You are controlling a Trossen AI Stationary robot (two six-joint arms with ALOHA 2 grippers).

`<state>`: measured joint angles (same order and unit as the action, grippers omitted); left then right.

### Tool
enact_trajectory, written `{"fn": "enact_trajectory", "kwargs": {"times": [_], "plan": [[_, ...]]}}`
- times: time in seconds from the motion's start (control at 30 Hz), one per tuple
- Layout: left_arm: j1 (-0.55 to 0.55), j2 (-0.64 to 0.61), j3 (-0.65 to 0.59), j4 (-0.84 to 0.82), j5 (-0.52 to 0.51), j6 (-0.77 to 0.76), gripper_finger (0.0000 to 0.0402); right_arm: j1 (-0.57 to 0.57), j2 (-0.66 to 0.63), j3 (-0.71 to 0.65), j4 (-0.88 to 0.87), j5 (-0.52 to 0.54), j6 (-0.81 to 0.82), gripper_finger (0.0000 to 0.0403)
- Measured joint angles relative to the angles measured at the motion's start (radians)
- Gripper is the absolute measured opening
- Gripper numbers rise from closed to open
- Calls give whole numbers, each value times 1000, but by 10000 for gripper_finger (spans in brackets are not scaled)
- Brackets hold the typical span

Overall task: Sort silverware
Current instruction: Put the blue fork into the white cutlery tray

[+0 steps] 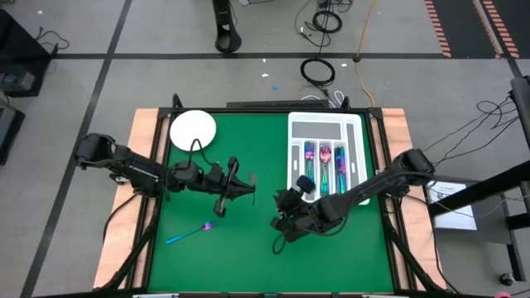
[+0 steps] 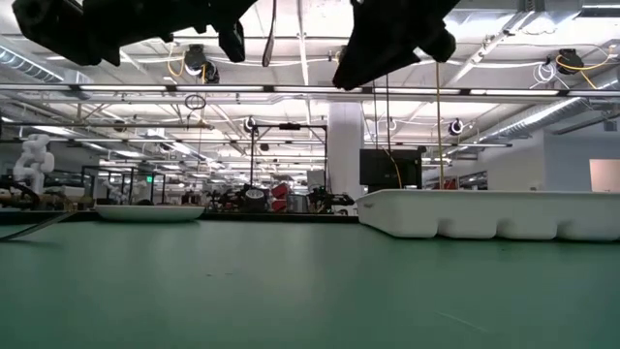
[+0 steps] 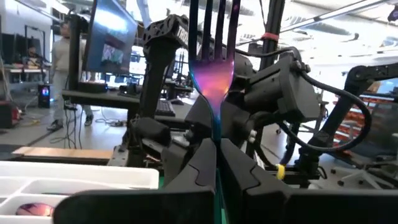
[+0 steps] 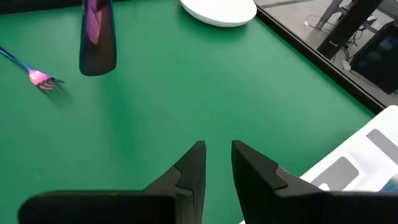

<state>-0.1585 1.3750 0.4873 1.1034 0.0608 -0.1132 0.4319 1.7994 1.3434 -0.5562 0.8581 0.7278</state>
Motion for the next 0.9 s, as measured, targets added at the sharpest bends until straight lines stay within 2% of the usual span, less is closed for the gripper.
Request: {"fn": "enact_trajectory", "kwargs": {"times": [0.23,0.43,0.6,0.77,0.9], "plan": [[-36,0,0,30,-27,24,0,-31,33,0,18,-1,14,68],[-133,0,0,50,-182,129,0,-44,43,0,55,-26,12,69],[-200,13,0,91,-299,190,0,-38,43,0,277,64,-185,87],[-226,13,0,100,-490,201,0,12,43,0,508,109,-449,122],[-229,13,0,95,-506,200,0,46,43,0,552,116,-572,147]]}}
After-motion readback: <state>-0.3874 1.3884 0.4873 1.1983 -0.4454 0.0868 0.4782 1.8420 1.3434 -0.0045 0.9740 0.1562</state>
